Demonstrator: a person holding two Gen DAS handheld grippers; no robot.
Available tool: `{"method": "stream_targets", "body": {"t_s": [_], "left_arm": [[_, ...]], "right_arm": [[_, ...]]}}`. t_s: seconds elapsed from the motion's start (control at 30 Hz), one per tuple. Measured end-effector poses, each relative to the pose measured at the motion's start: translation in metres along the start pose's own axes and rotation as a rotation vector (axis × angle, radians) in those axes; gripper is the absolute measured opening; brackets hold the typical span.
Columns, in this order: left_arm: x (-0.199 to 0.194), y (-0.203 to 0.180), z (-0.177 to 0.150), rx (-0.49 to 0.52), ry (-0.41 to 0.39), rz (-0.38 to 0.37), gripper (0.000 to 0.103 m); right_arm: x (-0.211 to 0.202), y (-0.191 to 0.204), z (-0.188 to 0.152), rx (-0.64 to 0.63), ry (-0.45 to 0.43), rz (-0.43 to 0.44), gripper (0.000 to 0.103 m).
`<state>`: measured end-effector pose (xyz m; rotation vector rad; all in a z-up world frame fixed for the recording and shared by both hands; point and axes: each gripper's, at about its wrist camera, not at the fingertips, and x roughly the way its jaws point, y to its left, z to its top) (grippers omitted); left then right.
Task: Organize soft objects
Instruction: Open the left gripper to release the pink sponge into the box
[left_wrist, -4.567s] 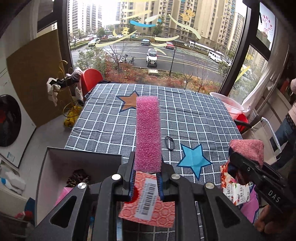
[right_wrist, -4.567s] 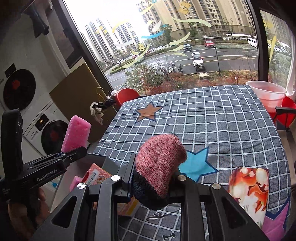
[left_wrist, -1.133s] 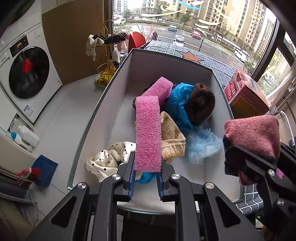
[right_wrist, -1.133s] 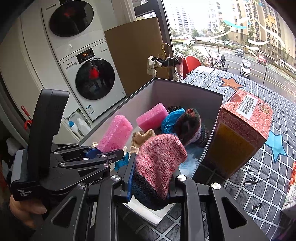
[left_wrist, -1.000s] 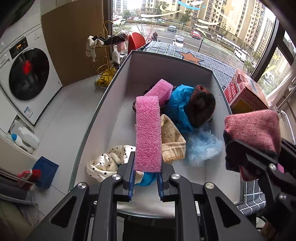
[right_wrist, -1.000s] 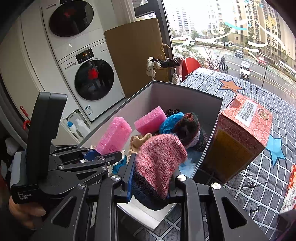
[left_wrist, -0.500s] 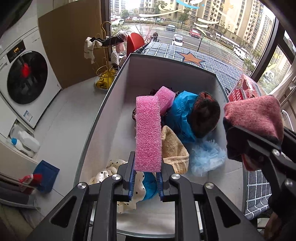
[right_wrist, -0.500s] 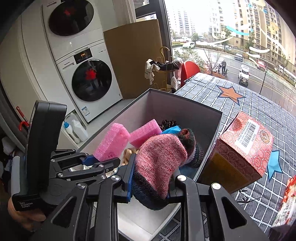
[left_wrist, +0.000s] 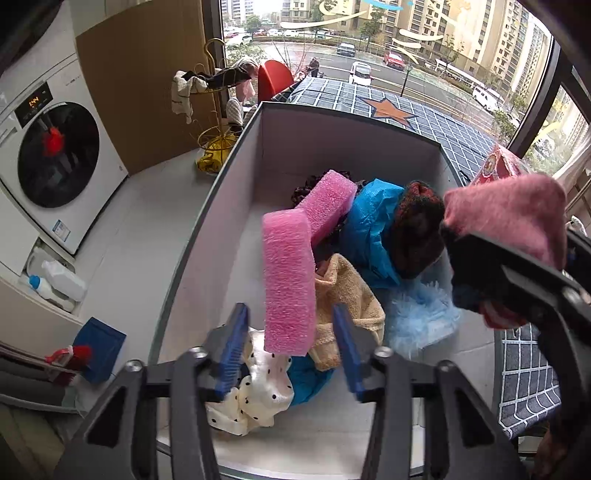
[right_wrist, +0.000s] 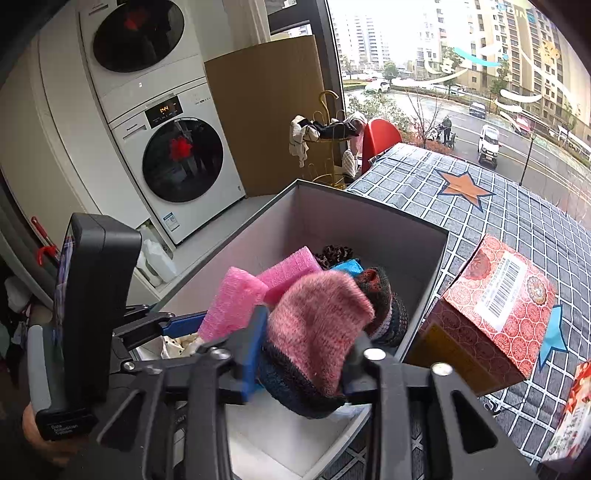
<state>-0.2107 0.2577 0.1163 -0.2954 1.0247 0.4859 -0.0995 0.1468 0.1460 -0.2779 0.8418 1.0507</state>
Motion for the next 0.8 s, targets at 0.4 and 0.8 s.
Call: {"method": "stream_targets", "body": {"t_s": [0.4,0.8], "left_arm": [[-0.012,-0.01,0.004,0.04,-0.044,-0.065,0.103],[-0.039,-0.025,0.0,0.049,-0.103,-0.073,0.103]], "right_arm": [[-0.051,-0.011,0.002,0.025,-0.158,-0.01,0.088],[-0.083,-0.039,-0.026,0.11,-0.187,-0.014,0.088]]}}
